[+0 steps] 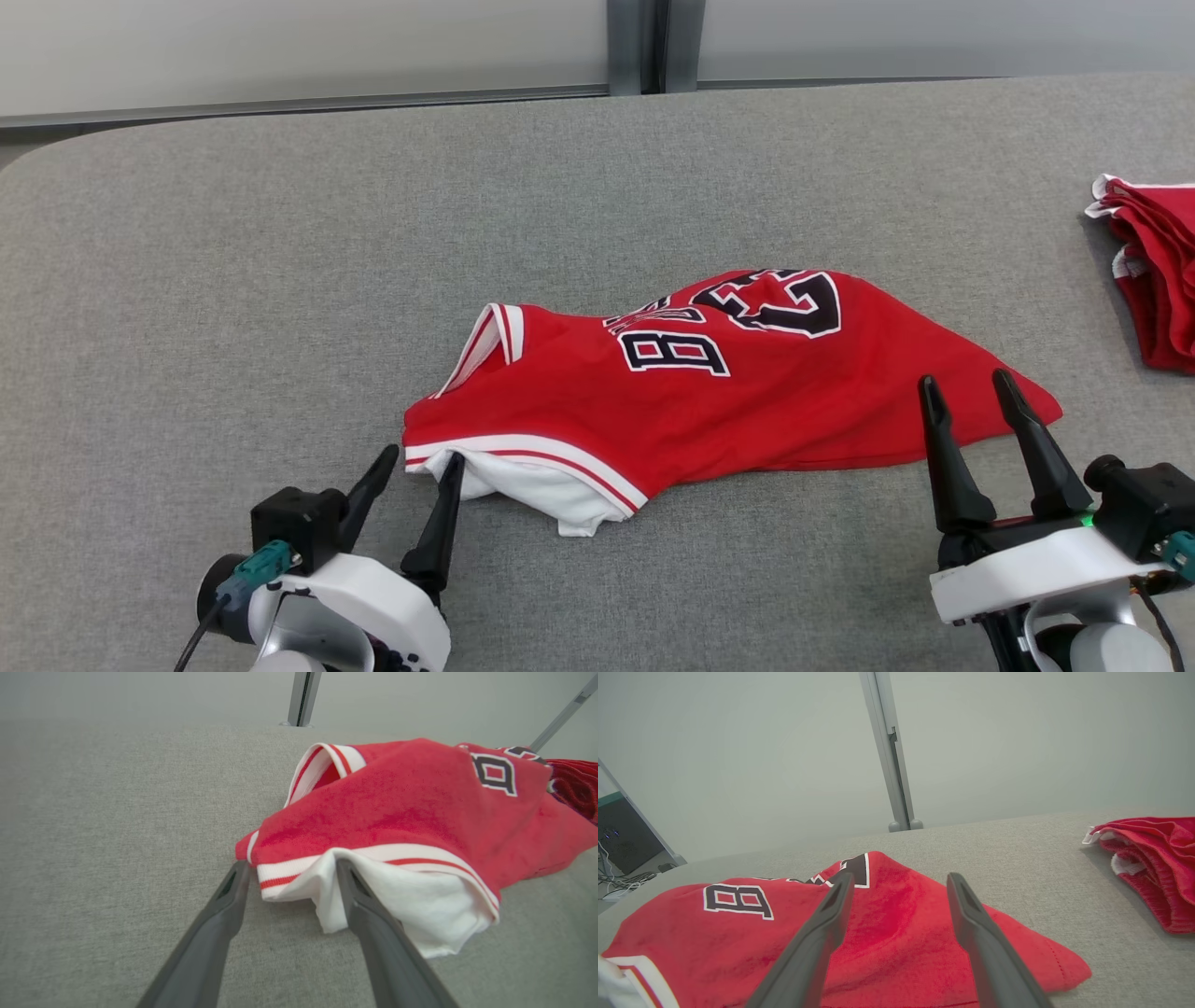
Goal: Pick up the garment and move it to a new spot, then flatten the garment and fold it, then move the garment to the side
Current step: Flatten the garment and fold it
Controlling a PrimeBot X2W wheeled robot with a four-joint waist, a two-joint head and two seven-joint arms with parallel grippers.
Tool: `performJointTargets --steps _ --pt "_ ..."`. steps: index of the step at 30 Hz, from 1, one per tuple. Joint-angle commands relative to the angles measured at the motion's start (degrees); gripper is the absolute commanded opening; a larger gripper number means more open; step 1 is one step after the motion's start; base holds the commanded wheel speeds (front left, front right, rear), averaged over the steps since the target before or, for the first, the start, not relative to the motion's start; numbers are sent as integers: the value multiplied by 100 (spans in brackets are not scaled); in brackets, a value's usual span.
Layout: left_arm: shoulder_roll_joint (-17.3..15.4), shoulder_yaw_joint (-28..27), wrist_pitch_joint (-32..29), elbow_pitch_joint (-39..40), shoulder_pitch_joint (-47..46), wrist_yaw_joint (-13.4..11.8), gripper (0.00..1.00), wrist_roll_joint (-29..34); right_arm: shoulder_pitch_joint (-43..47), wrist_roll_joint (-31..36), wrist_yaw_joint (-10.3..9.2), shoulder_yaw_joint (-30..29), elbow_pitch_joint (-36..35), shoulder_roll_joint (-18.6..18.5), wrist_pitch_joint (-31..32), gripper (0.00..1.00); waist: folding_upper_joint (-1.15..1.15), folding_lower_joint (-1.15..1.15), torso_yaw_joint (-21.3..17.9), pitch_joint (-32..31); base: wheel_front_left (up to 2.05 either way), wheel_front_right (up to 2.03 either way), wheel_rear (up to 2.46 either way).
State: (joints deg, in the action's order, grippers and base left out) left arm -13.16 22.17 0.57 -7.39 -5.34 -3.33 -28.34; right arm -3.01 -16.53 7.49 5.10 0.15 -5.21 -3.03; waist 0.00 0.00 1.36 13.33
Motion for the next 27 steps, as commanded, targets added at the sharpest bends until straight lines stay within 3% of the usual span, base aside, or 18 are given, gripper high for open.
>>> performJointTargets --steps 1,7,12,18,23,27 --pt "10 -63 144 -22 -105 -7 100 4 -58 -3 0 -36 -28 -53 -15 100 0 0 14 -31 0 0 0" --pt "5 -236 627 65 -201 -119 100 100 -5 -1 0 -85 -59 -61 34 100 0 0 65 -192 0 0 0" --pt "-46 -557 1225 382 -253 -398 100 310 54 29 0 -155 -135 -118 87 100 0 0 116 -424 0 0 0" --pt "-68 -886 1434 661 37 -612 100 529 203 91 0 -148 -192 -213 203 100 0 0 132 -700 0 0 0" --pt "-117 -1013 1458 765 517 -604 100 589 410 108 0 -110 -239 -294 334 100 0 0 114 -958 0 0 0" --pt "-184 -1092 1462 738 913 -426 100 496 617 116 0 -86 -306 -328 459 100 0 0 81 -1168 0 0 0"
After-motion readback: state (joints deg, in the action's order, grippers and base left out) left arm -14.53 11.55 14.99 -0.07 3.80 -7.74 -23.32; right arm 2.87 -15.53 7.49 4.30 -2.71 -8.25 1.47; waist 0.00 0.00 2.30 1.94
